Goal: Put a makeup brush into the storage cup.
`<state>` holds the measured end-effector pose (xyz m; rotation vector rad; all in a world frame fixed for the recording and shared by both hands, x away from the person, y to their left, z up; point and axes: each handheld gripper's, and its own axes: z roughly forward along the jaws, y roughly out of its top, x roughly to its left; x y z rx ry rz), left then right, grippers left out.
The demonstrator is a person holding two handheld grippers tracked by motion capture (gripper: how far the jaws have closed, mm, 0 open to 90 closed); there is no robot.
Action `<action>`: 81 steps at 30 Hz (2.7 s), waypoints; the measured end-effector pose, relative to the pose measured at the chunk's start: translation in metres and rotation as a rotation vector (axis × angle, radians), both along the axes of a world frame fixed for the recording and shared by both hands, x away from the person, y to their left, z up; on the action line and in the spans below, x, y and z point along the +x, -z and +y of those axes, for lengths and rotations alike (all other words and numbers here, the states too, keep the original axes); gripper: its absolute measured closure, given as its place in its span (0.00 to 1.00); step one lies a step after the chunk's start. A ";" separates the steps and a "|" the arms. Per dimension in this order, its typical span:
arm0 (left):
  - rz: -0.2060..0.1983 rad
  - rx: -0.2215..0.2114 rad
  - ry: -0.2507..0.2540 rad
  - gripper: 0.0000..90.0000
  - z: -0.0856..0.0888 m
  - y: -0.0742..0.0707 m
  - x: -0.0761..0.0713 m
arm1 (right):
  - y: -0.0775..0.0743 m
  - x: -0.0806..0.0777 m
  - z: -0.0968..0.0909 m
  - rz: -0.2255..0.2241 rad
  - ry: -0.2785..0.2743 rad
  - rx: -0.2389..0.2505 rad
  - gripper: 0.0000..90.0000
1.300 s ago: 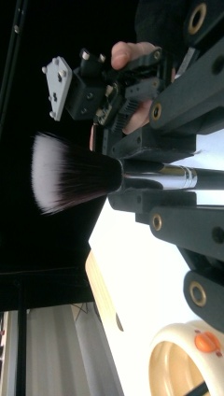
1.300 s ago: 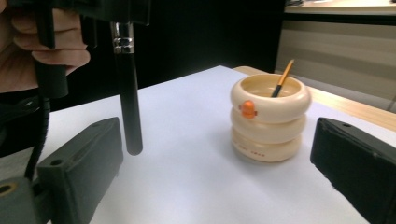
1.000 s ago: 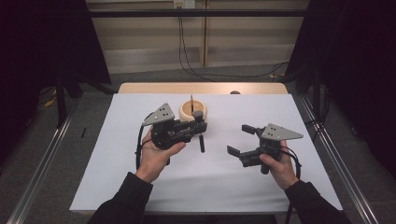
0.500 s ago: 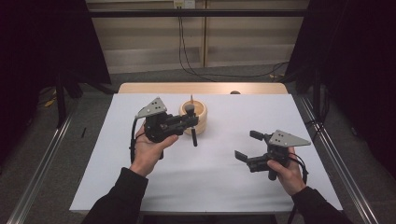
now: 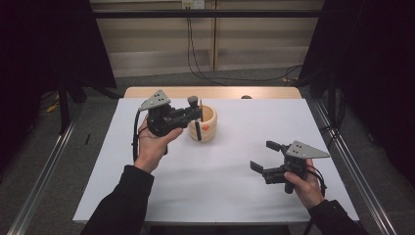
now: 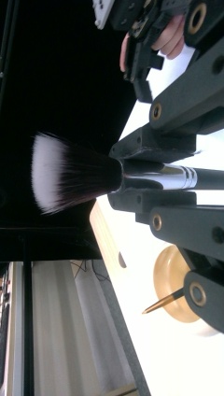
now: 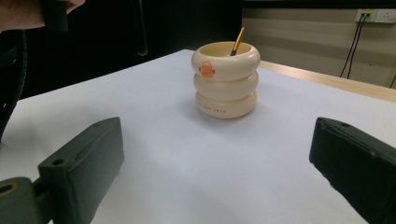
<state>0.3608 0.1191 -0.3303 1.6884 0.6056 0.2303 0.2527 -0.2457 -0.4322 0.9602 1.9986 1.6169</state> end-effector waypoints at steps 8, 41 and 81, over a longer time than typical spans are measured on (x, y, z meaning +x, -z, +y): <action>0.001 0.002 -0.054 0.86 -0.001 -0.001 0.017 | 0.002 -0.001 0.001 -0.002 0.002 0.001 0.03; -0.043 0.061 -0.165 0.86 -0.023 0.002 0.072 | 0.003 -0.001 0.002 -0.002 0.001 0.003 0.02; 0.010 0.103 -0.153 0.86 -0.033 0.060 0.079 | 0.003 -0.001 0.002 -0.005 -0.004 0.003 0.03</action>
